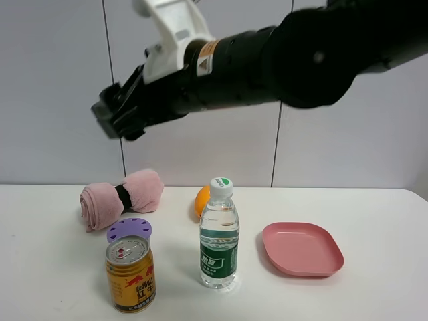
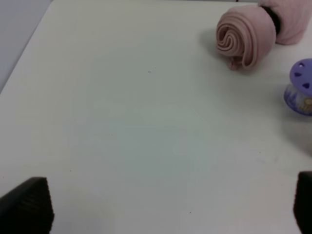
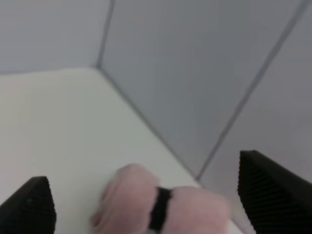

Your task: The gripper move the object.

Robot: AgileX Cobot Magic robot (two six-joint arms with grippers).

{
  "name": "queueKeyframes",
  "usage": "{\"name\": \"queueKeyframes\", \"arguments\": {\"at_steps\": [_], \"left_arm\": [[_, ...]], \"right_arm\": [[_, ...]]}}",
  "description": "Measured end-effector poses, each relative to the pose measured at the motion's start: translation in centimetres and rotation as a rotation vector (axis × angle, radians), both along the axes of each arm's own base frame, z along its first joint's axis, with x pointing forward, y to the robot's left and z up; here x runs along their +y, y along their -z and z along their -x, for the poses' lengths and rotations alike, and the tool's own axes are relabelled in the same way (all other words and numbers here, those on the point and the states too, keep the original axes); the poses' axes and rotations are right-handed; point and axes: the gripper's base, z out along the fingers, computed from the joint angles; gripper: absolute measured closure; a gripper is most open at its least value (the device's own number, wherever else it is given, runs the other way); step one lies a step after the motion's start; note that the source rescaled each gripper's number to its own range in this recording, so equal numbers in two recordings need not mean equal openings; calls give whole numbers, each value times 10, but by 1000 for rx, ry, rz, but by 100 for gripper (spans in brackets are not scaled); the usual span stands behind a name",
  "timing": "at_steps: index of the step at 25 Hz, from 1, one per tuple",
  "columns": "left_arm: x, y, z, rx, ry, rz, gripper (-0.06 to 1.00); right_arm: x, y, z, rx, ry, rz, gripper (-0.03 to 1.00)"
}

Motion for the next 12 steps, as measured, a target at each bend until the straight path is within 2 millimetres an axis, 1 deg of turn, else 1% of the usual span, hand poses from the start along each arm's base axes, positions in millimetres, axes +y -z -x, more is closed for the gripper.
{"name": "queueKeyframes", "arguments": {"at_steps": [5,7,8,12], "left_arm": [[0,0,0,0,0,0,-6],[0,0,0,0,0,0,-6],[0,0,0,0,0,0,-6],[0,0,0,0,0,0,-6]], "right_arm": [[-47,-45,-14,-33,140,-95,67],[-65,-58,-18,-48,186,-115,67],[-77,-67,-20,-62,220,-126,67],[-121,-87,-27,-62,339,-110,67]]}}
